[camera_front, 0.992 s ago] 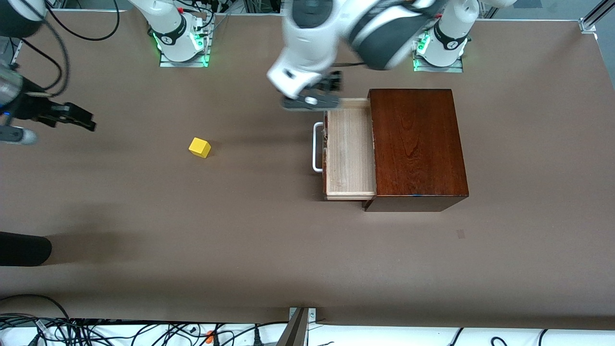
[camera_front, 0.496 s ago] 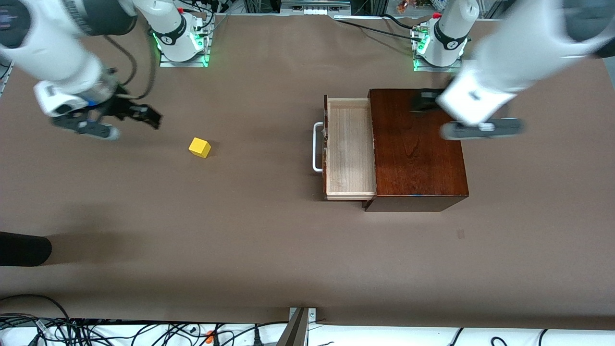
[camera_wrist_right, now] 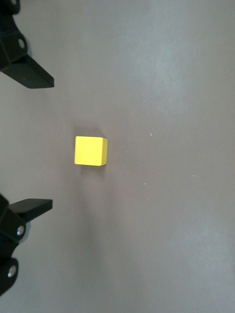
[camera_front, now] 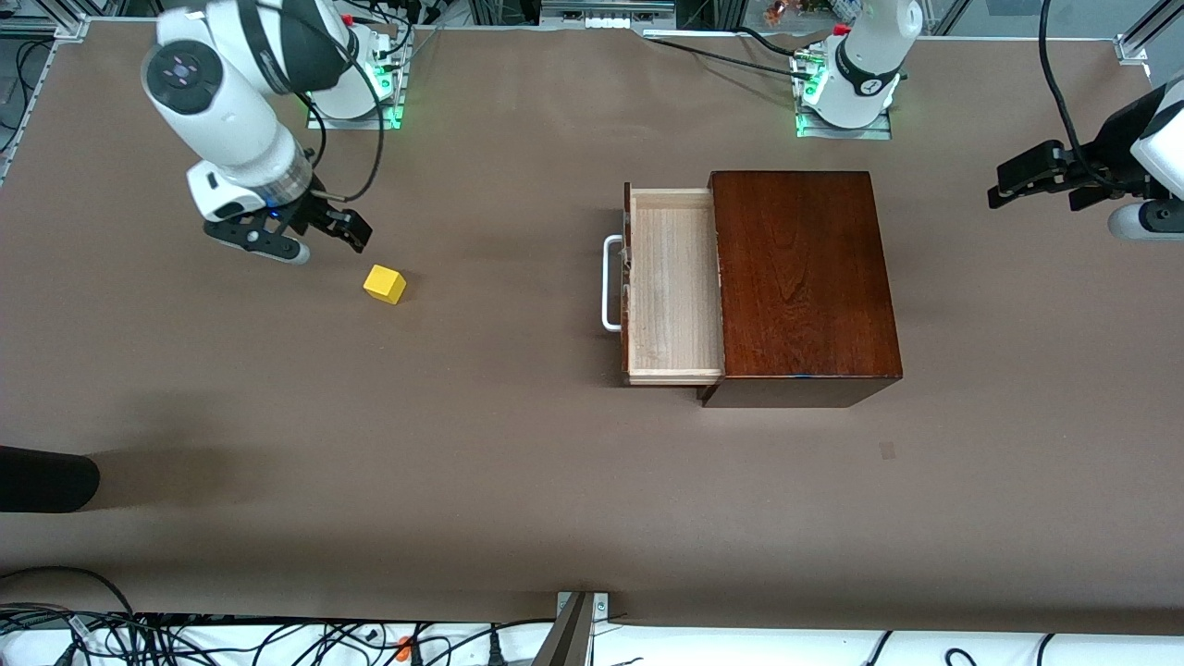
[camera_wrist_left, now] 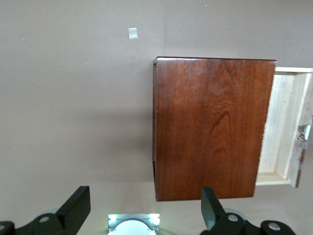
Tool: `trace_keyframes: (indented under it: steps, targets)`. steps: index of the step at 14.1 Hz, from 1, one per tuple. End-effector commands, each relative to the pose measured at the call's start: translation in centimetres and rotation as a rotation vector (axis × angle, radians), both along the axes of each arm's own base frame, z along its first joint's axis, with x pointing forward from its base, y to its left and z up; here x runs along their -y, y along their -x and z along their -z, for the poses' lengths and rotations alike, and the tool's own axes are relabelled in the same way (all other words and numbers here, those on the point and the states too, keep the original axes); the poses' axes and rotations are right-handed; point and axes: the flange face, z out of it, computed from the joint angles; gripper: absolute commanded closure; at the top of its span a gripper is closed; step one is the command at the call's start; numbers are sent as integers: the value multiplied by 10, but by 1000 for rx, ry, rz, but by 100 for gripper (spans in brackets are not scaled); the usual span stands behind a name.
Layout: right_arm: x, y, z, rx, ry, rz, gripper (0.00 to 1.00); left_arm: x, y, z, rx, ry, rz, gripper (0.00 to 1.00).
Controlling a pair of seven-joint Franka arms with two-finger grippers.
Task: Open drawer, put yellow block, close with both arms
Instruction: 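Grasp the yellow cube with the right gripper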
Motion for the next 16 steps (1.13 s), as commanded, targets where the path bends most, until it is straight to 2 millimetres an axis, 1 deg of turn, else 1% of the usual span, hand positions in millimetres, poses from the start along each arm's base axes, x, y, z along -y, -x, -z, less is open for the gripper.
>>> trace_keyframes:
  steps: [1, 2, 3, 4, 5, 7, 10, 12, 13, 14, 15, 16]
  targets:
    - [12, 16, 62, 43, -29, 18, 0, -3, 33, 35, 34, -47, 21, 0]
    - [13, 18, 87, 44, -45, 19, 0, -3, 34, 41, 37, -49, 20, 0]
    - [16, 17, 111, 46, -64, 27, 0, -3, 31, 44, 43, -48, 18, 0]
    - [17, 16, 132, 47, -81, 32, 0, -4, 26, 47, 53, -45, 17, 0]
    - [17, 17, 148, 42, -91, 35, 0, -4, 24, 49, 55, -43, 17, 0]
    - [17, 18, 167, 38, -105, 35, 0, -4, 21, 47, 62, -43, 3, 0]
    - [18, 17, 187, 48, -122, 42, 0, -6, 11, 52, 75, -38, -5, 0]
    - [18, 16, 197, 61, -133, 40, 2, -11, -4, 52, 76, -23, -8, 0]
    - [17, 16, 201, 58, -132, 31, 33, -16, -9, 47, 89, -19, -7, 0]
    - [18, 15, 200, 59, -130, 19, 74, -17, -10, 42, 97, -9, -12, 0]
    - [17, 15, 200, 58, -129, 14, 97, -15, -10, 43, 91, -9, -12, 0]
    - [19, 13, 197, 68, -127, 0, 100, -11, -8, 42, 80, -14, -6, 0]
